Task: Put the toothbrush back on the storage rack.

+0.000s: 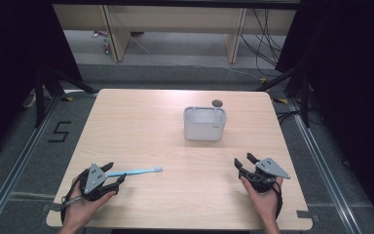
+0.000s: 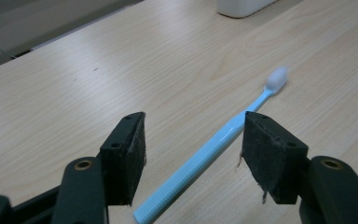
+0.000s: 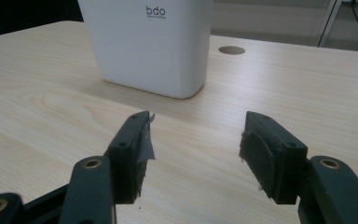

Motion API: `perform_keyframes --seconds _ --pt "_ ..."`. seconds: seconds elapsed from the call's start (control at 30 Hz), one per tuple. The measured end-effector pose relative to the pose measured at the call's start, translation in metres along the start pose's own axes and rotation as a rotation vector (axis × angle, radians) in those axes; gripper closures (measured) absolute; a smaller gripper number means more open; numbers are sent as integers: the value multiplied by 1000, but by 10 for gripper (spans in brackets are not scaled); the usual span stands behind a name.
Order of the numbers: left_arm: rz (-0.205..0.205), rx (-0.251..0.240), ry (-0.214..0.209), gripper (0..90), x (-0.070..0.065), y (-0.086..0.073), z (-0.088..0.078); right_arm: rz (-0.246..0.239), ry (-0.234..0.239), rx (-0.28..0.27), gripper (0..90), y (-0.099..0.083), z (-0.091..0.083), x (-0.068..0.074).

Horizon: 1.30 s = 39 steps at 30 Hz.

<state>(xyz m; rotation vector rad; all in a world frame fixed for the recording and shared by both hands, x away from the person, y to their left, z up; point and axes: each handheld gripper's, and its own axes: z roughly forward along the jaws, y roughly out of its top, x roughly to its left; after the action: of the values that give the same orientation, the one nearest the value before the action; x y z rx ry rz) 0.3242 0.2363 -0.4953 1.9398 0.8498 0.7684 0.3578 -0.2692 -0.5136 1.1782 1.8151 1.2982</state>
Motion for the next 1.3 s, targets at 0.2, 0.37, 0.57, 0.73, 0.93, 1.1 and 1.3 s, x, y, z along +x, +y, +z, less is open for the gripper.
perform_keyframes --seconds 0.2,0.37,0.57,0.73,0.93,1.1,1.3 --pt "74 116 -97 386 8 19 7 -2 7 -7 428 0 1 -1" --pt "139 247 -161 399 9 35 16 6 3 -13 429 0 1 -1" --pt "189 390 -218 406 9 50 29 12 10 -5 429 0 1 0" --pt "246 504 -269 409 12 57 42 28 2 -10 428 0 1 1" --pt "335 582 -336 436 15 66 55 7 8 -10 428 0 1 0" --pt "402 638 -390 471 15 69 64 4 5 -18 428 0 2 0" --pt "457 717 -427 520 18 72 70 -3 5 -16 427 0 2 0"
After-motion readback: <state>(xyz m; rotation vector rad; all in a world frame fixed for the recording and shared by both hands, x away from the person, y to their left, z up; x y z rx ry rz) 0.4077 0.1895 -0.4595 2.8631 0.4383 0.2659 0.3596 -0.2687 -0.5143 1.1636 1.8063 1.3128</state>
